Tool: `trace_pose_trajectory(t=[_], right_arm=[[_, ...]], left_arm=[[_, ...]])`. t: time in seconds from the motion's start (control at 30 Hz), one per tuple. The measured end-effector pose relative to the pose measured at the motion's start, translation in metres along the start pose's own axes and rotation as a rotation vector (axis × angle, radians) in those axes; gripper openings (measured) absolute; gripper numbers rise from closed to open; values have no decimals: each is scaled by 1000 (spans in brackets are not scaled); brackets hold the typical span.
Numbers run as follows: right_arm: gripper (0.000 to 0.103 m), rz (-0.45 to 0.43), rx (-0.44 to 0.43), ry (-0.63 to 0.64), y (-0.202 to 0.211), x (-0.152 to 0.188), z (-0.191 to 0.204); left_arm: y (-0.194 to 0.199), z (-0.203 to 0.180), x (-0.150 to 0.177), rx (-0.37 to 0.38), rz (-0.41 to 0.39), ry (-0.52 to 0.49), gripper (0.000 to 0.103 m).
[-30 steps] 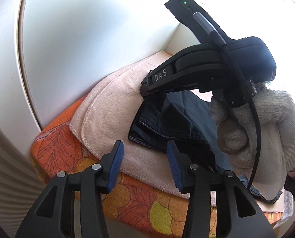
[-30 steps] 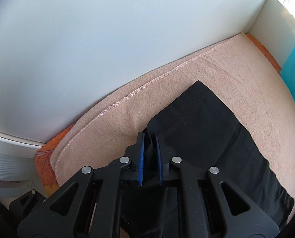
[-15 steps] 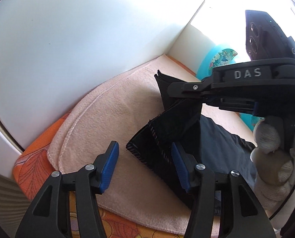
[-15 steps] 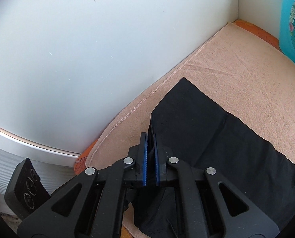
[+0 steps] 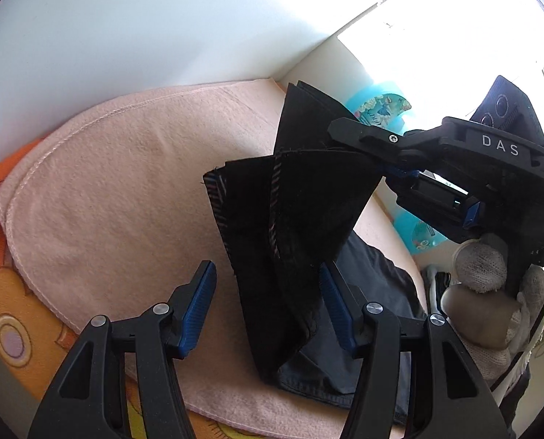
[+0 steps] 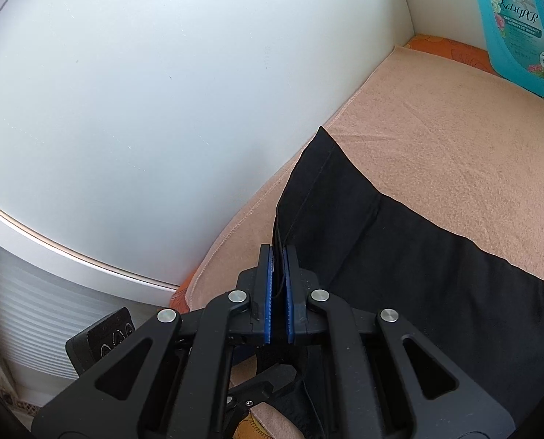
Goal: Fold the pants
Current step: 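Grasp the waistband with the right tool while the left tool lifts it, then lift the waistband with both tools and fold it over onto the cuffs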
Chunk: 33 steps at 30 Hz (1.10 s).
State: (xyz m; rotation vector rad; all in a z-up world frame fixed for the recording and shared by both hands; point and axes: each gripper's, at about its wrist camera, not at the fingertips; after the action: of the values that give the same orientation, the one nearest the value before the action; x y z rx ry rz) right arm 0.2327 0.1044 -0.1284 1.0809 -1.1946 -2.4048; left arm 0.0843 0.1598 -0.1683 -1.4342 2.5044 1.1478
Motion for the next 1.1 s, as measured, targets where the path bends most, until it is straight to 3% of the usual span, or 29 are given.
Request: trace_pose_trajectory(t=[0.23,0.37,0.57,0.83,1.1], right_arm=[[6,-53,14,-36,28,10,-21],[6,-100,4,-74,60,19,-38],[6,-165,44,-103,106,48,-58],[6,-253,96,-210,182,98,-110],[6,-302,175,-308,241,173,-172]], left_arm=[[-14,-38,10,24,-32,-64,54],[-7,-55,15,38,-67,-120,41],[-9,-93,37,64,-44,-256,14],[-23,-144,87,132,29,-414,10],[-57,-195,148,176,175,-520,9]])
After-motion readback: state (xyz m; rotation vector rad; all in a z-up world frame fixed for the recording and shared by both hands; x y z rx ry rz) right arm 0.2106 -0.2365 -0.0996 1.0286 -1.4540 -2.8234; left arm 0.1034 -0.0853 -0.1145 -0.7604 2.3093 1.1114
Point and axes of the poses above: each gripper's, at about its wrist camera, not at the fingertips, and y roughly against the way its jaws point, z to its left, x to its underside, and after that the axes turned 8 degrees about y, right-handed
